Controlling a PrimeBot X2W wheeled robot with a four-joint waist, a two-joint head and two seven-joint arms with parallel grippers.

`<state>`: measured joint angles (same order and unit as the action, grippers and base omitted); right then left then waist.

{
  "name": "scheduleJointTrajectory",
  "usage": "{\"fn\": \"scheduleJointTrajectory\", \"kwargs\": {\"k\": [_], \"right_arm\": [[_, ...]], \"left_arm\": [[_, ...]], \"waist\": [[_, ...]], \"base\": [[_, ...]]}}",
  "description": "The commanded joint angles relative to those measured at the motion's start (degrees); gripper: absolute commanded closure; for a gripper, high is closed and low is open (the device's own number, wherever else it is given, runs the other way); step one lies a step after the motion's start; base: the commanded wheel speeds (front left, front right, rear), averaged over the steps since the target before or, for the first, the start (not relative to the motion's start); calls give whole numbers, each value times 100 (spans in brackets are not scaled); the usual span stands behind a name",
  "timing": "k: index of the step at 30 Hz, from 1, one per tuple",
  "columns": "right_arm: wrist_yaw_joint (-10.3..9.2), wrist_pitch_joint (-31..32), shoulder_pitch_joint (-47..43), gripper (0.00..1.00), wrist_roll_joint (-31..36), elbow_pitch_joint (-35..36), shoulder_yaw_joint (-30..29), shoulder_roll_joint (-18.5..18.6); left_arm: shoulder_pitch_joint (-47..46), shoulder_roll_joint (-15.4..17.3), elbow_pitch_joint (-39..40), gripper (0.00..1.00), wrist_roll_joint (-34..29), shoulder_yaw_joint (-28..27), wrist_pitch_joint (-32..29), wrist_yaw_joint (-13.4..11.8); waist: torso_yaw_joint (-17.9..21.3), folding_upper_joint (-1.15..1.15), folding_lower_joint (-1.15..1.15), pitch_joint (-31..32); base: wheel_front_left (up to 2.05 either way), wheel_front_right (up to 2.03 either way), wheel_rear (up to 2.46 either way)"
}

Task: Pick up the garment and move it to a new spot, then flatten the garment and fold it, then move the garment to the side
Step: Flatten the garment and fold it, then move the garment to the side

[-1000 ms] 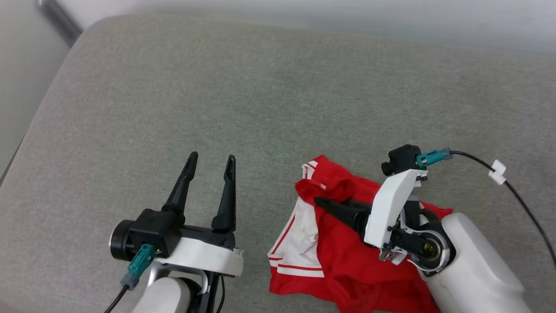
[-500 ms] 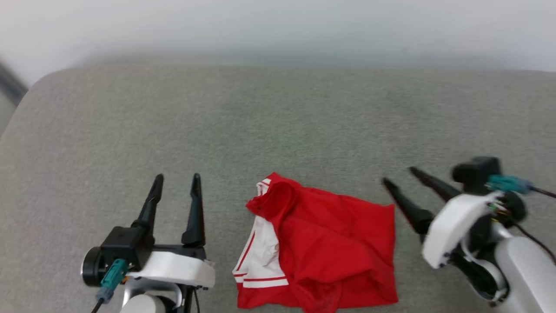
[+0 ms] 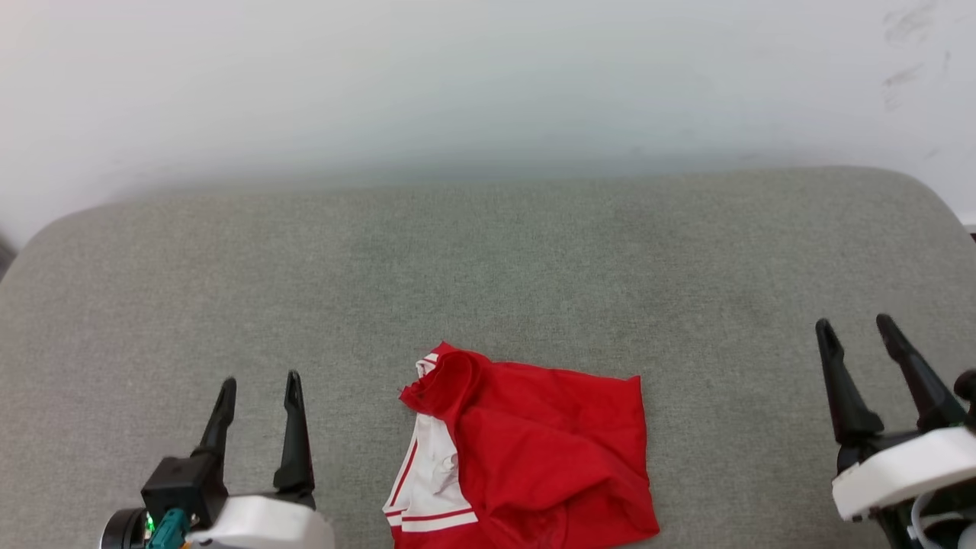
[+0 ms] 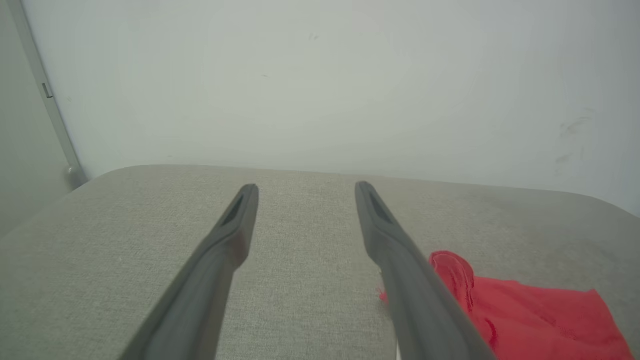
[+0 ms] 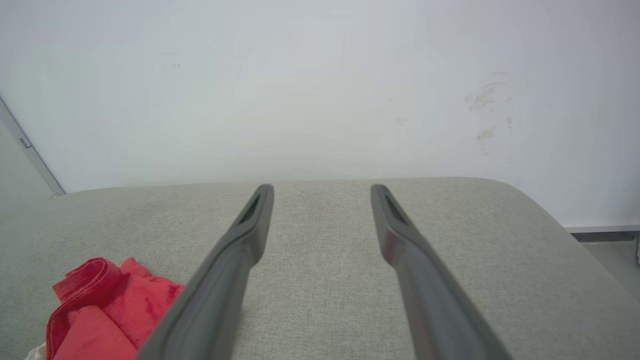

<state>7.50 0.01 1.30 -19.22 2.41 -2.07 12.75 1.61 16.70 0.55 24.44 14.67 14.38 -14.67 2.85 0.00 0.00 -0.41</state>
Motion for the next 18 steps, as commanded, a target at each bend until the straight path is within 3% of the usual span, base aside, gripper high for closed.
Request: {"fn": "scheduleJointTrajectory", "kwargs": {"k": [1, 18], "right_arm": [[-2, -10, -120, 0, 37, 88, -9, -47], [-2, 386, -759, 0, 536, 1015, -127, -482]], "left_arm": [[90, 41, -10, 0, -26, -2, 31, -21], [243, 14, 5, 0, -143, -79, 78, -33]], "waist": [[26, 0, 0, 77], [-114, 0, 0, 65]], "base": [[0, 0, 0], [0, 0, 0]]}}
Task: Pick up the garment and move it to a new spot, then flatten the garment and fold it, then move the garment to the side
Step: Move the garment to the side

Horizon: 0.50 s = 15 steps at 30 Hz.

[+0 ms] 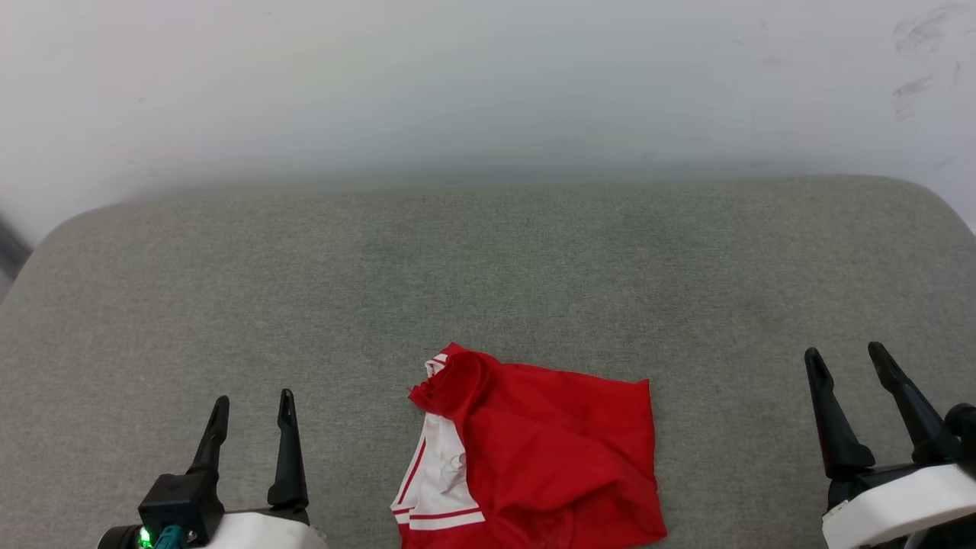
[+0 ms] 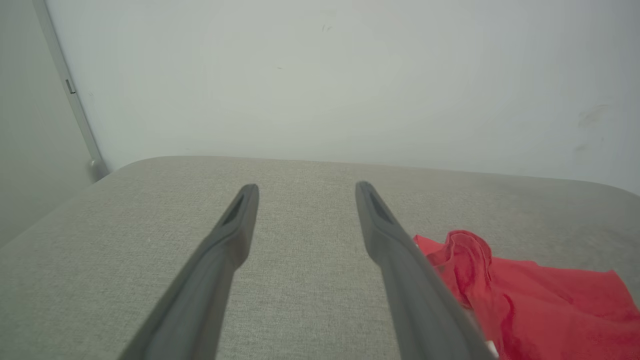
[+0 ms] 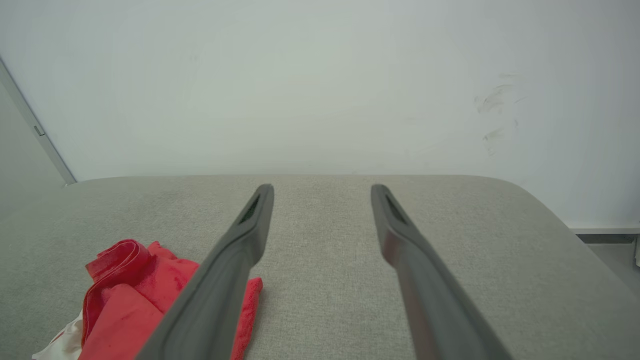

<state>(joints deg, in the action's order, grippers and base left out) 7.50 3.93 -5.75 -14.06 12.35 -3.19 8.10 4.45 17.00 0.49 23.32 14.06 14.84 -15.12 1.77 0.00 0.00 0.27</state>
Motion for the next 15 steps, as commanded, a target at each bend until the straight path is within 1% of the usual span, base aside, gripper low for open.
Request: {"fn": "scheduleJointTrajectory", "kwargs": {"k": [1, 6, 8, 10, 12, 15], "right_arm": [[-2, 35, -62, 0, 20, 23, -53, -43], [-2, 324, -86, 0, -146, 40, -346, -60], [-2, 656, -88, 0, -457, -91, -557, -31], [-2, 1122, -22, 0, -867, -257, -830, 62], [-2, 1685, 71, 0, -1258, -495, -1044, 240], [-2, 2620, 158, 0, -1887, -934, -1208, 512]], "left_arm": [[-53, -28, 22, 0, -32, -24, 34, 14], [-132, -73, 45, 0, -54, -57, 38, 25], [-166, -106, 61, 0, -45, -74, 41, 35], [-209, -148, 80, 0, -51, -85, 43, 45], [-280, -220, 126, 0, -76, -120, 44, 48], [-396, -321, 183, 0, -144, -138, 45, 96]], "waist": [[-19, 0, 0, -9], [-112, 0, 0, -23], [-159, 0, 0, -53], [-229, 0, 0, -103], [-317, 0, 0, -169], [-496, 0, 0, -312]], "base": [[0, 0, 0], [0, 0, 0], [0, 0, 0], [0, 0, 0], [0, 0, 0], [0, 0, 0]]}}
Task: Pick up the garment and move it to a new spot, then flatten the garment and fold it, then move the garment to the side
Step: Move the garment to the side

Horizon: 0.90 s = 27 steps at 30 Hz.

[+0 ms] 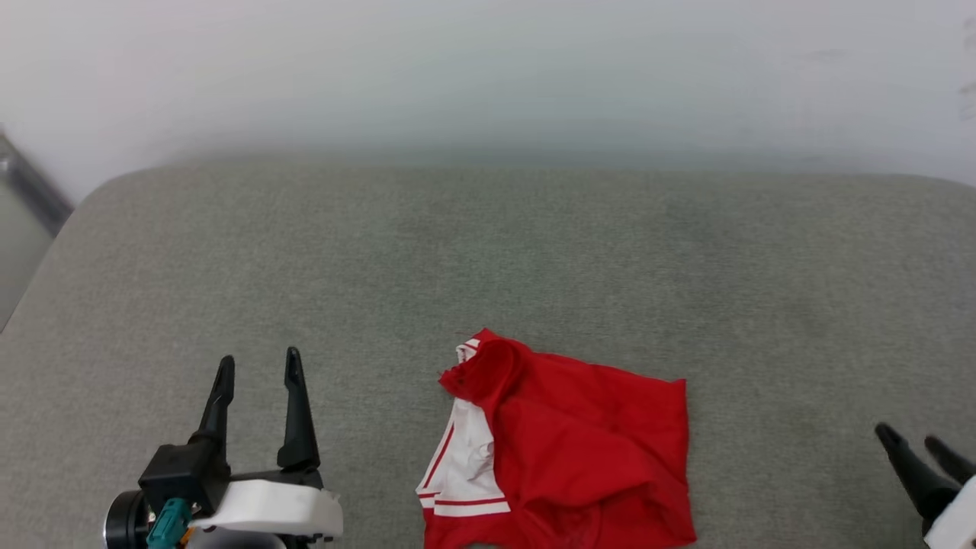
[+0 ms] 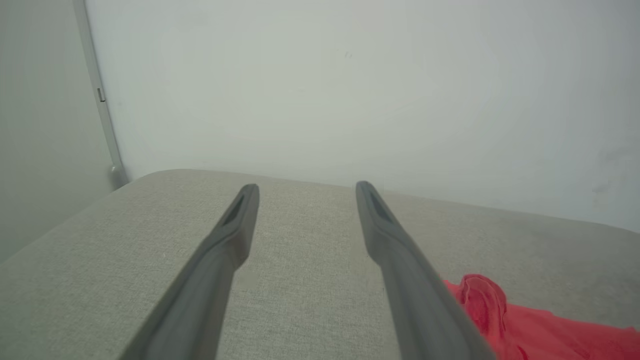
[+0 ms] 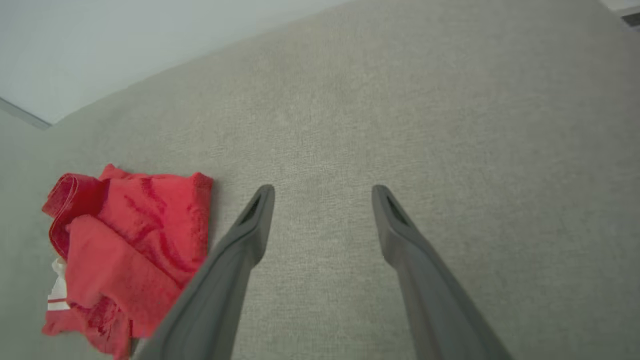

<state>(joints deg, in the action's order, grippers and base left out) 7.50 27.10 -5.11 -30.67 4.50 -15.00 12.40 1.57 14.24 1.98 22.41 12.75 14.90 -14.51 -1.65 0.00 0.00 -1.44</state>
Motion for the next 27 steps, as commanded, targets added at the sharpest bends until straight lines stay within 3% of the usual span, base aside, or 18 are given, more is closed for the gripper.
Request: {"fn": "scheduleJointTrajectory", "kwargs": {"k": [1, 5, 7, 18, 19, 20, 21, 27], "right_arm": [[-2, 583, 176, 0, -466, -310, -77, 103], [-2, 1551, 402, 0, -1127, -834, -137, 3], [-1, 1901, 565, 0, -1440, -1014, -58, -220], [-7, 2526, 1116, 0, -3014, -2304, 584, -855], [-7, 2577, 1135, 31, -3090, -2400, 656, -890], [-7, 2595, 1159, 71, -3151, -2478, 715, -916], [-7, 2583, 1175, 100, -3172, -2511, 774, -932], [-3, 2318, 1253, 100, -3044, -2215, 1005, -742]], "left_arm": [[-155, -89, 48, 0, -82, -28, 38, 47], [-333, -257, 69, 0, -190, -10, 39, 157], [-416, -345, 50, 0, -247, 12, 34, 229], [-752, -648, -100, 0, -493, -89, 34, 520], [-768, -657, -112, 0, -513, -110, 34, 545], [-778, -664, -129, 0, -521, -135, 34, 546], [-778, -673, -145, 0, -535, -159, 34, 566], [-704, -725, -214, 0, -601, -228, 34, 645]], "waist": [[-206, 0, 0, -184], [-471, 0, 0, -427], [-590, 0, 0, -558], [-900, 0, 0, -1057], [-903, 0, 0, -1061], [-900, 0, 0, -1058], [-892, 0, 0, -1043], [-789, 0, 0, -864]], "base": [[0, 0, 0], [0, 0, 0], [0, 0, 0], [0, 0, 0], [0, 0, 0], [0, 0, 0], [0, 0, 0], [0, 0, 0]]}}
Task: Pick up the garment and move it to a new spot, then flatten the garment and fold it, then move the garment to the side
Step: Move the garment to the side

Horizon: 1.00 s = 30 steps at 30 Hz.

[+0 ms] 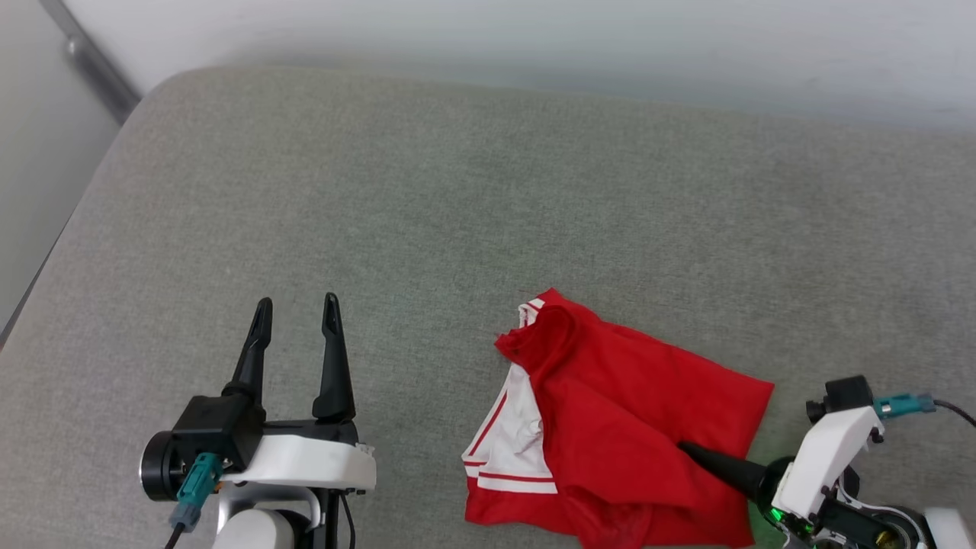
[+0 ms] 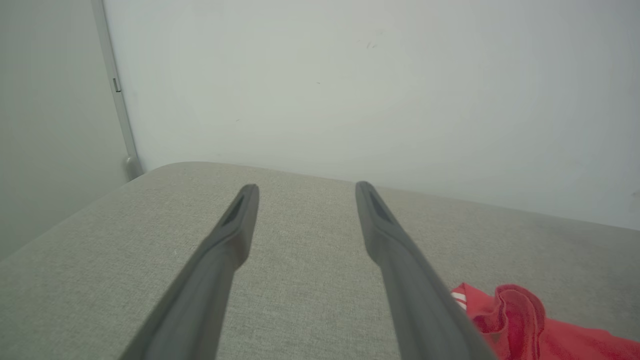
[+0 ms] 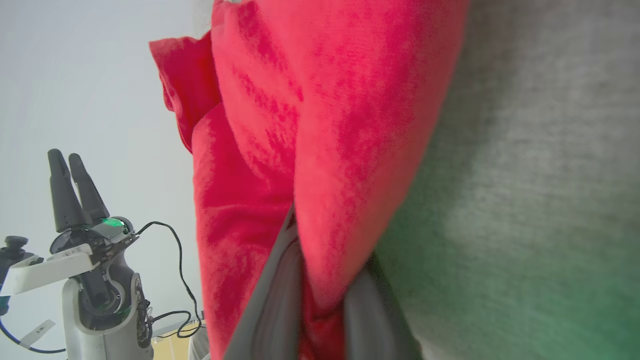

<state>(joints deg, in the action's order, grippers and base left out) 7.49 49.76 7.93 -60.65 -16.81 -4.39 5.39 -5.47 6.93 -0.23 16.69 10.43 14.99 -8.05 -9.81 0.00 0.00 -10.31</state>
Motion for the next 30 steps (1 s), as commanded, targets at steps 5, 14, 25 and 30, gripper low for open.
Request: {"fn": "scheduleJointTrajectory", "kwargs": {"k": [5, 14, 25, 30], "right_arm": [[-1, -380, 35, 100, 509, 552, 513, 350], [-1, -591, 459, 100, 2398, 1454, 1645, 1482], [-2, -747, 1253, 100, 2971, 853, 1877, 2056], [-3, -1386, 1962, 100, 3126, -9, 1848, 2248]], "left_arm": [[113, 38, -9, 0, -97, -94, 26, 54], [167, 109, 133, 0, -162, -172, 20, 150], [-310, 212, 530, 0, -399, 29, -44, 302], [-764, 332, 829, 0, -613, 254, -297, 414]], "waist": [[310, 0, 0, 320], [1363, 0, 0, 418], [2875, 0, 0, -412], [3245, 0, 0, -1061]], "base": [[0, 0, 0], [0, 0, 0], [0, 0, 0], [0, 0, 0]]}}
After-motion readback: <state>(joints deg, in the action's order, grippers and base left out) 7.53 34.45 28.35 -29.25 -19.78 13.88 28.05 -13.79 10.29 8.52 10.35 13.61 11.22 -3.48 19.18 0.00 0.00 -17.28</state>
